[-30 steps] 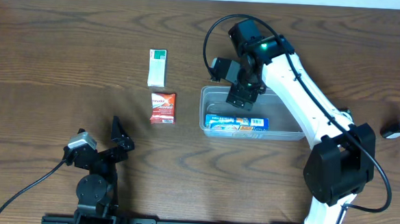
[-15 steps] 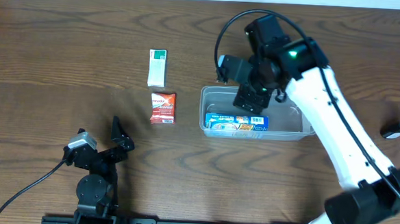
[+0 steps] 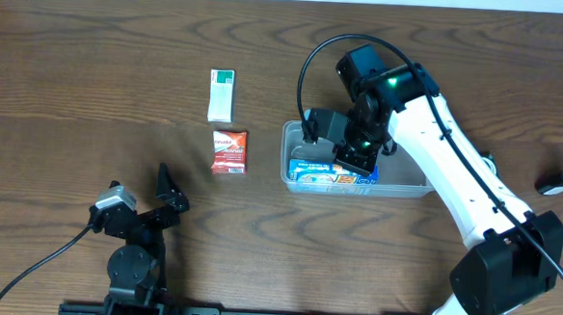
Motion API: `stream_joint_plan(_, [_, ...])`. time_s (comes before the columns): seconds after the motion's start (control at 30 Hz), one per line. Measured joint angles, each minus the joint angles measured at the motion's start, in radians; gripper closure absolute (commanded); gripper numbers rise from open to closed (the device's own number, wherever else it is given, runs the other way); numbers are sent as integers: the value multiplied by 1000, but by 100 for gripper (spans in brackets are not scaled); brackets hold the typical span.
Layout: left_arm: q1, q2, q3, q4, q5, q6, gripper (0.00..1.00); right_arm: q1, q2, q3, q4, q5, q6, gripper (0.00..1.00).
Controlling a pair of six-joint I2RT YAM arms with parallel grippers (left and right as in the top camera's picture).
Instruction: Pack container
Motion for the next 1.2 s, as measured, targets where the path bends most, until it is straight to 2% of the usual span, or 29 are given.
stream_joint_plan(0.4, [0, 0, 0, 0, 0, 0, 2, 0, 0, -33, -13, -99, 0, 99])
stream_joint_plan(0.7, [0, 0, 0, 0, 0, 0, 2, 0, 0, -144, 63, -107, 0, 99])
stream_joint_plan(1.2, [0, 0, 0, 0, 0, 0, 2, 0, 0, -151, 97, -107, 0, 99])
